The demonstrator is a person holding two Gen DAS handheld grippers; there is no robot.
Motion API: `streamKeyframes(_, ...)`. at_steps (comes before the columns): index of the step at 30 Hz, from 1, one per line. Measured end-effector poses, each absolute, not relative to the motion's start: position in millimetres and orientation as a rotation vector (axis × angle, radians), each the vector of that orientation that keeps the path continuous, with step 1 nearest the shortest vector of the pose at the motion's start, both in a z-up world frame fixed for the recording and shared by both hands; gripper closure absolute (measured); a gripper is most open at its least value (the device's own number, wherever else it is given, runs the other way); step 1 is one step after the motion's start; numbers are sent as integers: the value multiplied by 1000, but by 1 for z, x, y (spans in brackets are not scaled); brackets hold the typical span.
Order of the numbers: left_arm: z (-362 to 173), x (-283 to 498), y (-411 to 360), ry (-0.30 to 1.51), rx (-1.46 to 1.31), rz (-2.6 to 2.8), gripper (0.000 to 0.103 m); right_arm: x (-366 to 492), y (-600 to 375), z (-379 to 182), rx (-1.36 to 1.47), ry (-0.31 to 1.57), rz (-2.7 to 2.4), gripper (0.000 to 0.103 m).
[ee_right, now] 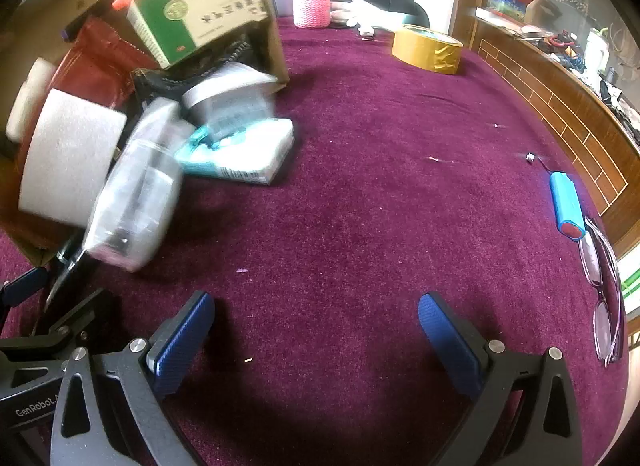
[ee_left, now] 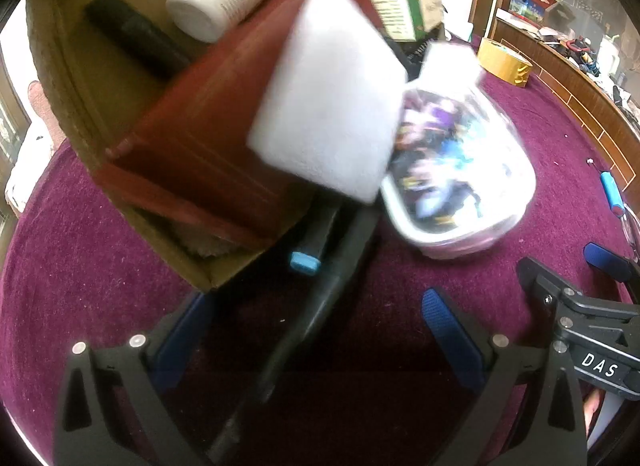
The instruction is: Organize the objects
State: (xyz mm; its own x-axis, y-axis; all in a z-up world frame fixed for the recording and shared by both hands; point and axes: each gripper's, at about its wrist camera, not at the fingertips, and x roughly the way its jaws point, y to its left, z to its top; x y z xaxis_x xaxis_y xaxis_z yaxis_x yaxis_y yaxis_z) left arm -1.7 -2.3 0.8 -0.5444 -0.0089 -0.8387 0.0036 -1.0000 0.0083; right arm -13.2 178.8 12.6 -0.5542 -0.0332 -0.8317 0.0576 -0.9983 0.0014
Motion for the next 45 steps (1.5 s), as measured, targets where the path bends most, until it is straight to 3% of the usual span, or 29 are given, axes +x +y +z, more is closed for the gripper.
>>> streamKeyframes(45, 6, 1, -9, -5, 1491, -2752, 0, -10, 181, 15, 1457, 38, -2724, 0)
